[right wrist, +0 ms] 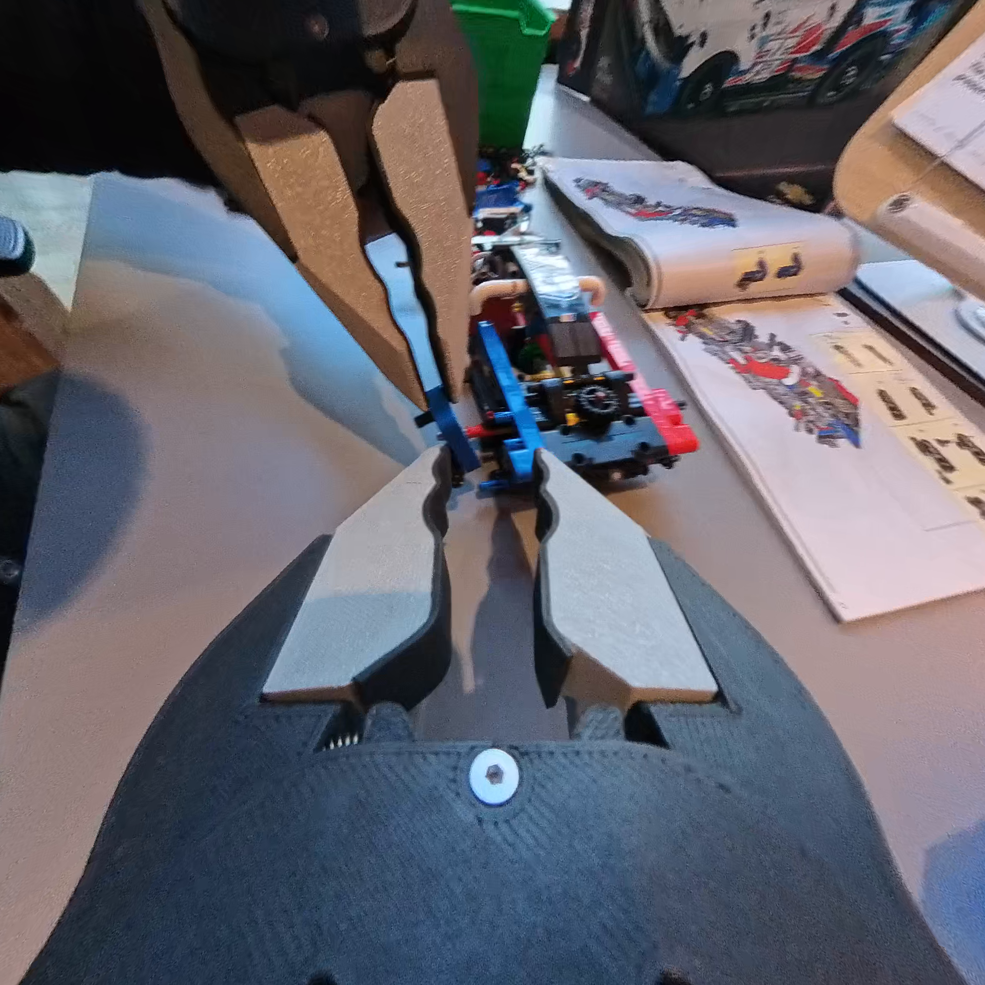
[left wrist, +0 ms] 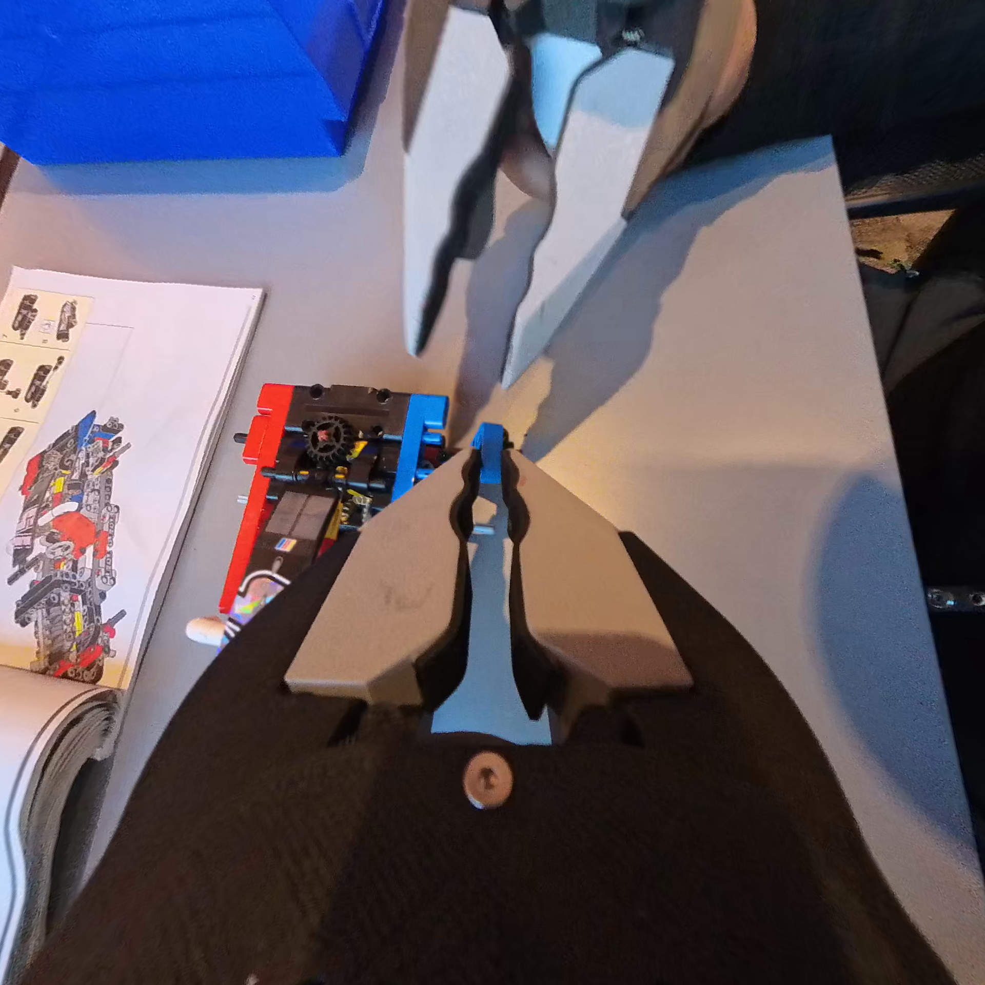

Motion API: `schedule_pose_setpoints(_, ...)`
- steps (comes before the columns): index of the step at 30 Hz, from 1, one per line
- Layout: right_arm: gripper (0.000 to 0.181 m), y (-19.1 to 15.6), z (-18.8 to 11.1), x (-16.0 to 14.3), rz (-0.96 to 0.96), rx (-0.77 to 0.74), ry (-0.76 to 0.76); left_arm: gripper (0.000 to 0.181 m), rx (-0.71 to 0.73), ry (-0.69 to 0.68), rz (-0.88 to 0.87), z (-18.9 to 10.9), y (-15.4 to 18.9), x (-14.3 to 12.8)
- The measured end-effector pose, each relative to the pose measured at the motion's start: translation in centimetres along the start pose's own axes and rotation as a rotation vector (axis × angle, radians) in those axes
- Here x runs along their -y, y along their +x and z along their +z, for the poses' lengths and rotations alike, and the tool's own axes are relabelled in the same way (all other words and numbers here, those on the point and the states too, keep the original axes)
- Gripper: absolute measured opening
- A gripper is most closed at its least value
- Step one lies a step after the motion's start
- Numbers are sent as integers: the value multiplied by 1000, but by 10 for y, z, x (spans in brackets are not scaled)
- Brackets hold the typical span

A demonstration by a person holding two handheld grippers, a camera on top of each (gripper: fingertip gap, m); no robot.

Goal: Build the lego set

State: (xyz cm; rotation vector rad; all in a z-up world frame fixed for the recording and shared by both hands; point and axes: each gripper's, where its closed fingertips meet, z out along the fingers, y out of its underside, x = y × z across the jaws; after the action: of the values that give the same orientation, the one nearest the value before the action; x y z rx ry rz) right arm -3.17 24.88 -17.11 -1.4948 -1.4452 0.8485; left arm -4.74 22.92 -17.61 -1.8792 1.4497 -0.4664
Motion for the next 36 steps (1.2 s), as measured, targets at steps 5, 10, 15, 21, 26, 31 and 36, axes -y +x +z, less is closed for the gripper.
schedule_pose_setpoints(5, 61, 25, 7, -1, 12, 33, -59, 5, -27, -89, 54, 8, -7, -6)
schedule_pose_setpoints(10, 63, 25, 20, -2, -63, 106, -73, 5, -78, -119, 61, 12, -13, -10)
schedule_pose_setpoints(15, 75, 31, 29, -10, -63, 82, -77, 5, -103, -77, 47, 14, -16, -7)
schedule_pose_setpoints(21, 85, 41, 34, -11, -102, 43, -73, 5, -104, 18, 22, 15, -21, -7)
schedule_pose_setpoints(26, 51, 31, 36, -11, -172, 106, -53, 5, -30, 96, 56, 16, -29, -4)
schedule_pose_setpoints(31, 45, 31, 37, -10, -185, 93, -34, 6, 53, 155, 32, 17, -31, -4)
schedule_pose_setpoints(36, 28, 27, 37, -8, -216, 100, -27, 5, 190, 213, 32, 15, -39, -6)
